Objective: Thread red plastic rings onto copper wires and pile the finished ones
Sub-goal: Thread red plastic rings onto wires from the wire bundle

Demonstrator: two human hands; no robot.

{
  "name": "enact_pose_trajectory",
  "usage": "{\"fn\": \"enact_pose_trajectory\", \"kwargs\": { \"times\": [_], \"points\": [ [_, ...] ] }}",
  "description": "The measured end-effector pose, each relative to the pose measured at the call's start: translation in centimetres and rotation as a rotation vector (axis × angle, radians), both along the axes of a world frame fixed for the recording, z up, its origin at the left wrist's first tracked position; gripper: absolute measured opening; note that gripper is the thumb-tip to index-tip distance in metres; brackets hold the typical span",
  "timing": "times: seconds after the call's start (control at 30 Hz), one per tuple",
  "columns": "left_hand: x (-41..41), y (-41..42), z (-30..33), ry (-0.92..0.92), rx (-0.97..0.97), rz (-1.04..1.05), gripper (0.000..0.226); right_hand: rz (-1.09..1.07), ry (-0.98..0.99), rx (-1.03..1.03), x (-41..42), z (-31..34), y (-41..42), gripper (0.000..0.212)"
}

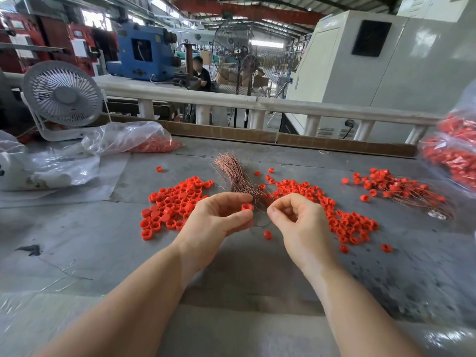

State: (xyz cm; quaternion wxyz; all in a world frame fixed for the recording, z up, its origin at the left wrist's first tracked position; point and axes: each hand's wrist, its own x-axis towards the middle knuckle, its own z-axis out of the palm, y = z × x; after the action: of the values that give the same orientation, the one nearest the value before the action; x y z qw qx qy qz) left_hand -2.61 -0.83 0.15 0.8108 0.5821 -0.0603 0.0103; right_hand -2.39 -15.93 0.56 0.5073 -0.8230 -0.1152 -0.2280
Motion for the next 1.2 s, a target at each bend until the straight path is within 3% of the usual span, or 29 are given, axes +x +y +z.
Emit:
{"fn": "enact_pose_trajectory", "kwargs": {
  "times": [0.27, 0.47, 0.93, 1.2],
  "points": [
    [-0.1, 0.1, 0.0, -0.035, 0.028, 0.032, 0.021, 0.133, 0.136, 0.224, -0.4, 0.6, 0.1, 0.024],
    [-0.2, 0.1, 0.1, -0.058, 0.089, 0.019, 0.022, 0.166, 0.207, 0.213, -0.5, 0.6, 0.2, 0.024],
    [-0.7, -0.3, 1.1, 0.060, -0.142, -0.109, 0.022, 0.204, 0.257, 0.311, -0.4, 0.8, 0.0, 0.027],
    [-0.7, -0.2, 1.0, 0.089, -0.141, -0.117, 0.021, 0.214, 0.260, 0.344, -0.5, 0.8, 0.1, 0.026]
  ]
}}
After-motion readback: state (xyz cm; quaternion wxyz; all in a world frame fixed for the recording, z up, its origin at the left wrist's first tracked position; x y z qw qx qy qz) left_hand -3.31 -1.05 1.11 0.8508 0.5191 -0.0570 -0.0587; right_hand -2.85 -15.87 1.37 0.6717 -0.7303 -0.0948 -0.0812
